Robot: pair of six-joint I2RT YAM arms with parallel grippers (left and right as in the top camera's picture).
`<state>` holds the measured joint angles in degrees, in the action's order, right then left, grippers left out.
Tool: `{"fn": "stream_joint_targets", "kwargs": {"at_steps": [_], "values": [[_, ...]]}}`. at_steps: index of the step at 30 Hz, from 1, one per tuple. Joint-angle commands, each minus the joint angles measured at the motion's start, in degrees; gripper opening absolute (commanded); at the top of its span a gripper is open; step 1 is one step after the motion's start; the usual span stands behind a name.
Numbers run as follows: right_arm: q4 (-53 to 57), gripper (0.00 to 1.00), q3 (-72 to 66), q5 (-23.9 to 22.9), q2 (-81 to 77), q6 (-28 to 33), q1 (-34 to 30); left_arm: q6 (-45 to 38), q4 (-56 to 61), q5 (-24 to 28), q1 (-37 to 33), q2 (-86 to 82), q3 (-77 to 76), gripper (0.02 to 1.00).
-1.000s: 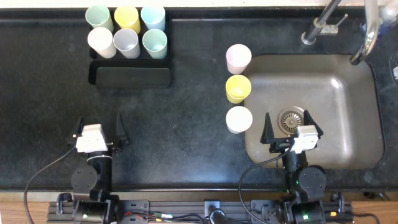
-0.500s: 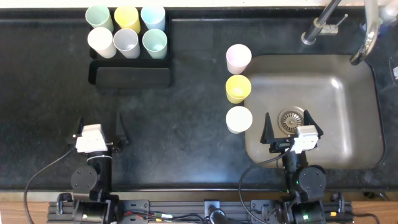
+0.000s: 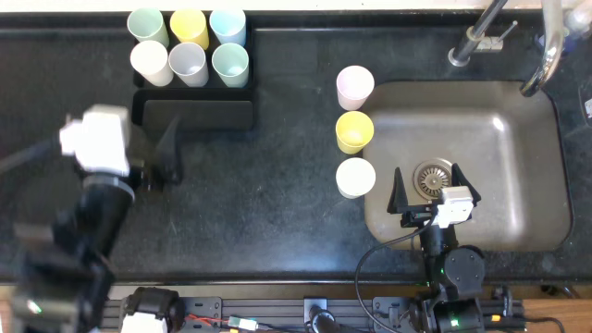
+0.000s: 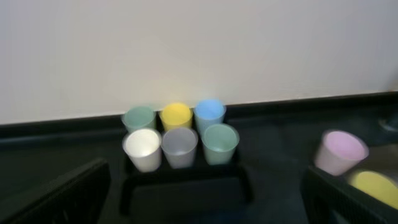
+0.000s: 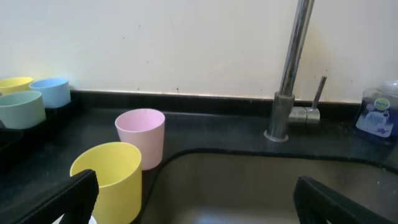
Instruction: Store Cups
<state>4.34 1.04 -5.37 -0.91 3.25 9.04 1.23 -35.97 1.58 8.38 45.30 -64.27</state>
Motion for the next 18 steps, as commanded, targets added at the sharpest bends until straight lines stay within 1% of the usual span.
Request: {"fn": "stream_joint_targets", "kwargs": {"at_steps": [1,3,5,11,12,15,18], "values": [[-0.3,0.998,-0.7,-0.2,0.3,0.2,-0.1,8.2,-11.0,2.6,4.2,14.4,-19.2,1.0],[-0.3,0.998,-0.7,-0.2,0.3,0.2,-0.1,12.4,-16.7,2.6,6.3,20.7,-27.0,1.0],[-0.3,0.998,-0.7,-0.2,0.3,0.2,-0.1,16.7,-22.6,1.0,9.0,26.8,-34.6,1.0],[-0.3,0.998,-0.7,-0.2,0.3,0.2,-0.1,29.6,-42.5,-11.6,20.8,46.6,-58.4,1.0],[-0.3,0.996,-0.7,-0.2,0.3,0.2,-0.1,32.4,-47.6,-13.8,23.9,53.3,-66.5,1.0],[-0.3,0.998,-0.7,-0.2,0.3,0.2,-0.1,36.3,-53.7,-13.3,26.8,63.5,-79.1,1.0],[-0.3,0.998,-0.7,-0.2,0.3,0.2,-0.1,38.3,-59.7,-11.1,28.6,74.1,-92.4,1.0]]}}
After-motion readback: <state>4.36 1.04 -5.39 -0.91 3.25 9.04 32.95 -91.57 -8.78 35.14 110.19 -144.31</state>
